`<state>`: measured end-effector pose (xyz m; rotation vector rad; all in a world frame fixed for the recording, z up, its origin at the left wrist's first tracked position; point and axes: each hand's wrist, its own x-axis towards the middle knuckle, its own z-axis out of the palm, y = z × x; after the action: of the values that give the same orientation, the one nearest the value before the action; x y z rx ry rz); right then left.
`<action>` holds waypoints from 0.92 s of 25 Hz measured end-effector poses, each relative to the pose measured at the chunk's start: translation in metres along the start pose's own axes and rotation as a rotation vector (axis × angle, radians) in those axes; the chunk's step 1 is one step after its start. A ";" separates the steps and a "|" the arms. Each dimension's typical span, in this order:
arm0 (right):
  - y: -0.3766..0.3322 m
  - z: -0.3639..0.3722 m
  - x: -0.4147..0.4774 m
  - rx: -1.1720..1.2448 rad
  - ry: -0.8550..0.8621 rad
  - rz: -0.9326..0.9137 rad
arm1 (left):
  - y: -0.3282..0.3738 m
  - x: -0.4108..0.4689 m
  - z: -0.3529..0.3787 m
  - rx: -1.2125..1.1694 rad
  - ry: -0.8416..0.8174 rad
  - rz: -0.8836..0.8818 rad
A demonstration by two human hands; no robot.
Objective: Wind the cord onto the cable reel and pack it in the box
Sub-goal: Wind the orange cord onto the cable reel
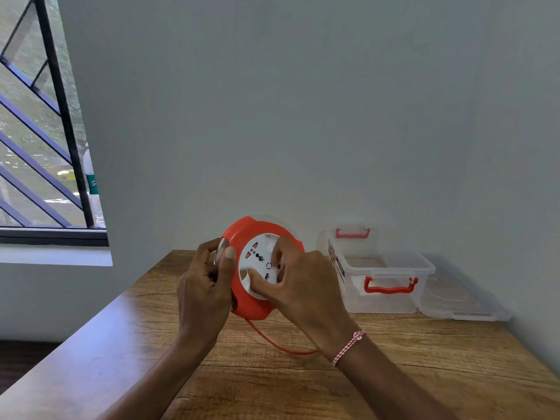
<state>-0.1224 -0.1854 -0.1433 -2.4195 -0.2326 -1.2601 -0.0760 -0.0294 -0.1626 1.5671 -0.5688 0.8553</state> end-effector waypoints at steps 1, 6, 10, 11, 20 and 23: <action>-0.003 0.003 -0.001 0.028 -0.003 0.053 | 0.001 0.000 -0.001 0.003 0.005 0.001; -0.012 0.007 0.002 0.379 -0.034 0.426 | 0.000 -0.008 0.004 0.044 -0.012 0.015; -0.012 0.002 0.005 0.727 -0.147 0.640 | -0.003 -0.011 0.009 0.085 -0.001 0.024; -0.010 -0.001 0.006 0.636 -0.153 0.544 | -0.003 -0.010 0.008 0.086 0.005 0.011; 0.028 -0.012 0.015 -0.401 -0.153 -0.410 | -0.015 -0.002 0.004 0.066 0.055 -0.029; 0.024 -0.007 0.011 -0.353 -0.181 -0.360 | -0.012 -0.002 0.003 0.050 0.056 -0.029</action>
<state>-0.1137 -0.2107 -0.1377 -2.8970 -0.5622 -1.3181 -0.0672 -0.0305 -0.1715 1.5879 -0.4865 0.8943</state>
